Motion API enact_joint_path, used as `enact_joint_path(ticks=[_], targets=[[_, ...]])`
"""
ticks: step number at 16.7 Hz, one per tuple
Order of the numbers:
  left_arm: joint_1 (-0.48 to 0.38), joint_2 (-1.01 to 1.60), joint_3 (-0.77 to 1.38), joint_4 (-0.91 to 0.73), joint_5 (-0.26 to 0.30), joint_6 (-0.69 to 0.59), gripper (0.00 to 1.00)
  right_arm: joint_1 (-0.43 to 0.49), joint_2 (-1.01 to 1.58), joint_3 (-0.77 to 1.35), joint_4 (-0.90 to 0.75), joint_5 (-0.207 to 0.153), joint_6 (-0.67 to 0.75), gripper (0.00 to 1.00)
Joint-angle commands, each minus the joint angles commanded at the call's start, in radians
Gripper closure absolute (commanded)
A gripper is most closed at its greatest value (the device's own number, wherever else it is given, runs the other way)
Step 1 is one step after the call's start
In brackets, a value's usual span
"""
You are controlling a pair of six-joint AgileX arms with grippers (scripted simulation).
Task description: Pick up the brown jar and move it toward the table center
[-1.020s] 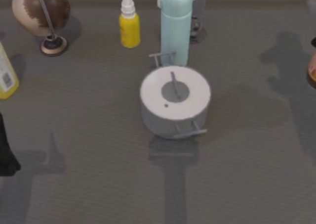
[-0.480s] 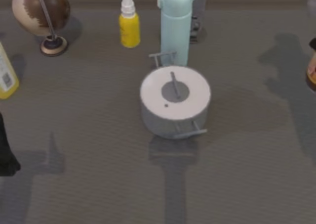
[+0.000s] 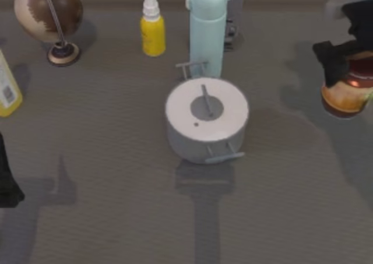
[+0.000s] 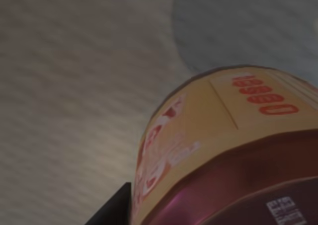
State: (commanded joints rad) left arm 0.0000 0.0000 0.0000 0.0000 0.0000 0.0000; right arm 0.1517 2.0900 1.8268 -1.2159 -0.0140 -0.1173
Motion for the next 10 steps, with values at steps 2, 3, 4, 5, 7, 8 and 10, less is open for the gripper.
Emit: enact_joint_path(ticks=[2,3,4,5,7,8,10], targets=[[0.000,0.000,0.000,0.000,0.000,0.000,0.00,0.045,0.010,-0.013,0.027,0.015,0.156,1.00],[0.000,0.000,0.000,0.000,0.000,0.000,0.00,0.066,0.014,-0.021,0.040,0.022,0.224,1.00],[0.000,0.000,0.000,0.000,0.000,0.000,0.00,0.085,0.017,-0.028,0.052,0.028,0.282,1.00],[0.000,0.000,0.000,0.000,0.000,0.000,0.00,0.102,0.020,-0.035,0.062,0.034,0.329,1.00],[0.000,0.000,0.000,0.000,0.000,0.000,0.00,0.126,0.026,-0.045,0.076,0.042,0.392,1.00],[0.000,0.000,0.000,0.000,0.000,0.000,0.00,0.133,0.027,-0.048,0.079,0.044,0.408,1.00],[0.000,0.000,0.000,0.000,0.000,0.000,0.00,0.135,0.028,-0.049,0.080,0.044,0.412,1.00]])
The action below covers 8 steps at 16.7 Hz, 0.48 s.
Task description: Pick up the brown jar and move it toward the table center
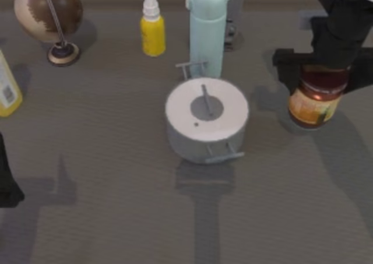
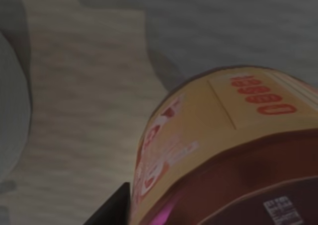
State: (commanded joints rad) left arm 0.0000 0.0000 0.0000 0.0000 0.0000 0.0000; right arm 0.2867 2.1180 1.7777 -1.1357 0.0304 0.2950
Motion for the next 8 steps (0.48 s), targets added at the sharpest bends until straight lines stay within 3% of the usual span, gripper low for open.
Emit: enact_joint_path(ticks=[8], targets=[[0.000,0.000,0.000,0.000,0.000,0.000,0.00,0.000,0.030,-0.081,0.115,-0.001,0.000,1.00]])
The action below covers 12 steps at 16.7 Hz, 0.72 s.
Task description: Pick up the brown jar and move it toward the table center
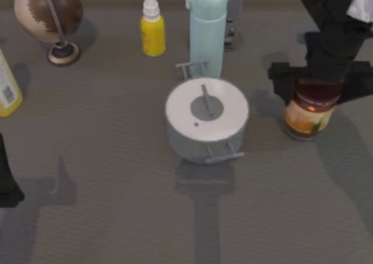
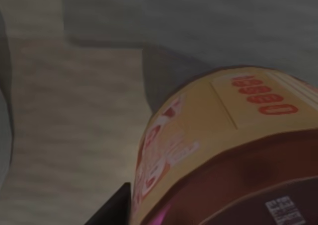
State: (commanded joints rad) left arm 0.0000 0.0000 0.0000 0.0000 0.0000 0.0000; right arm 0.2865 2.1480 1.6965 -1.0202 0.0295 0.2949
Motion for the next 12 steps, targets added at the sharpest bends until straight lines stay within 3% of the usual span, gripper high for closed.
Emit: enact_joint_path(ticks=[7,12], targets=[[0.000,0.000,0.000,0.000,0.000,0.000,0.00,0.001,0.019,-0.043,0.058,0.001,0.001,1.00],[0.000,0.000,0.000,0.000,0.000,0.000,0.00,0.001,0.019,-0.043,0.058,0.001,0.001,0.62]])
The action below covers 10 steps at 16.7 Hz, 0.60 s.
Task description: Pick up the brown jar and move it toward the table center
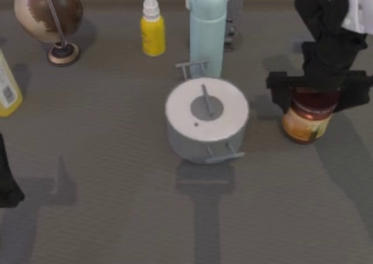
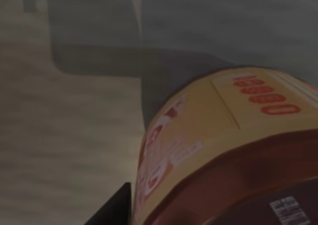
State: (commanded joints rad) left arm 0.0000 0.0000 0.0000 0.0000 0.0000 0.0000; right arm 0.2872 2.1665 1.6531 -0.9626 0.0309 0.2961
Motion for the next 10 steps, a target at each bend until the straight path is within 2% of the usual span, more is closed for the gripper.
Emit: enact_joint_path(ticks=[8,10], targets=[[0.000,0.000,0.000,0.000,0.000,0.000,0.00,0.000,0.000,0.000,0.000,0.000,0.000,0.02],[0.000,0.000,0.000,0.000,0.000,0.000,0.00,0.000,0.000,0.000,0.000,0.000,0.000,0.00]])
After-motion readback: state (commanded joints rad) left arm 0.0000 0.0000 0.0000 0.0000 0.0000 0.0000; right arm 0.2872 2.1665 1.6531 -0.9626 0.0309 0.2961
